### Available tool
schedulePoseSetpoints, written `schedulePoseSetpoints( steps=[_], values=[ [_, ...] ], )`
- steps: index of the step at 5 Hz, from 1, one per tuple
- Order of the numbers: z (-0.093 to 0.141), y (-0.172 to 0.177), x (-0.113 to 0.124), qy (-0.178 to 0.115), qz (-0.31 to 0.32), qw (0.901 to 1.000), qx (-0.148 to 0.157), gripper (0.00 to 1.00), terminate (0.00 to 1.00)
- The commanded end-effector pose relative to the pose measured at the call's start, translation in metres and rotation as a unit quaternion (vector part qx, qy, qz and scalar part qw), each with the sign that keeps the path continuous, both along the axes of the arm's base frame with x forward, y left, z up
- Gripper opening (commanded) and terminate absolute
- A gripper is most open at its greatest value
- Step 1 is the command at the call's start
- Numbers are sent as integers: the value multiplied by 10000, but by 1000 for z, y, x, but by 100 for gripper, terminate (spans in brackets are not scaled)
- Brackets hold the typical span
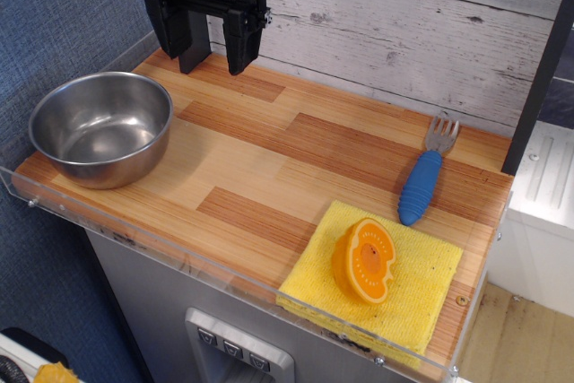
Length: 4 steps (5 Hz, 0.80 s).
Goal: Move the fork to the top right of the bowl
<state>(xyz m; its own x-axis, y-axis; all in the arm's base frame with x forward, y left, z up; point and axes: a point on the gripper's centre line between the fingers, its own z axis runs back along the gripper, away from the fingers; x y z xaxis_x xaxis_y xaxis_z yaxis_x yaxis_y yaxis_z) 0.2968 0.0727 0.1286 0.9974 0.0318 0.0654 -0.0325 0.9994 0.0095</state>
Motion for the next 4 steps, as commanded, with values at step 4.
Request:
schedulePoseSetpoints(
  steps=[4],
  values=[
    [-23,-78,34,-185,-255,9995,-90,100,0]
  ],
)
